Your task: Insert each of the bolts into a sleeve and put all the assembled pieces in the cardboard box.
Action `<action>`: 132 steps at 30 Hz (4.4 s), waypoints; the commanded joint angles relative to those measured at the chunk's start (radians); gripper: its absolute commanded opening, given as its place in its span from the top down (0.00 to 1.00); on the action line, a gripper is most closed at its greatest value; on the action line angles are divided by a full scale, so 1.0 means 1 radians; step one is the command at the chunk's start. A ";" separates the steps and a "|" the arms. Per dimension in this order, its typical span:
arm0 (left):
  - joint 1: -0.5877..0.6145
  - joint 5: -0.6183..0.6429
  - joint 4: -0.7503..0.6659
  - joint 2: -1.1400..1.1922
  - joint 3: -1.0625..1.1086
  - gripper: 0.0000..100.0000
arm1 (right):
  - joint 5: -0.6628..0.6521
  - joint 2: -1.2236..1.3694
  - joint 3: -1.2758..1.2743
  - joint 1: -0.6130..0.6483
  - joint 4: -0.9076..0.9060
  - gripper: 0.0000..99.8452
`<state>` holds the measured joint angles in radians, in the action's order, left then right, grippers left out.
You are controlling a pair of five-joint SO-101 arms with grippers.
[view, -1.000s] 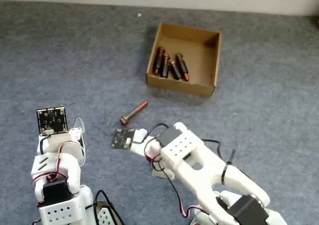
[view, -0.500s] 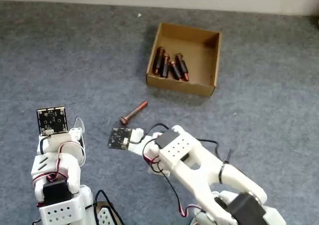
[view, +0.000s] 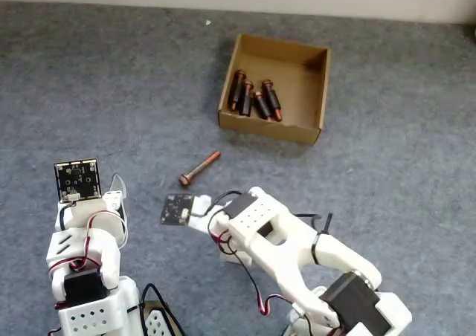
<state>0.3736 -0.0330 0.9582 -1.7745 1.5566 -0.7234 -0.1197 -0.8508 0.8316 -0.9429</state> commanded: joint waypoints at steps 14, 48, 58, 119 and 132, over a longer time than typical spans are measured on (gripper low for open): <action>-0.102 -0.018 -0.017 0.001 -0.005 0.82 | 0.422 -0.487 -0.018 -0.194 -0.001 1.00; -0.479 -0.427 0.203 0.926 -0.665 0.77 | 0.769 -0.380 -0.140 -0.607 0.344 0.99; -0.521 -0.422 0.123 1.484 -0.972 0.77 | 0.766 -0.380 -0.139 -0.610 0.344 0.99; -0.518 -1.438 0.034 1.253 -0.596 0.99 | 0.764 -0.380 -0.137 -0.654 0.349 0.99; -0.446 -0.827 0.040 1.250 -0.746 0.80 | 0.764 -0.380 -0.140 -0.654 0.383 0.99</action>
<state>-0.0790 -1.0334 1.0027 -0.4918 0.8815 0.0361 -0.4895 -0.9981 0.1903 -0.5854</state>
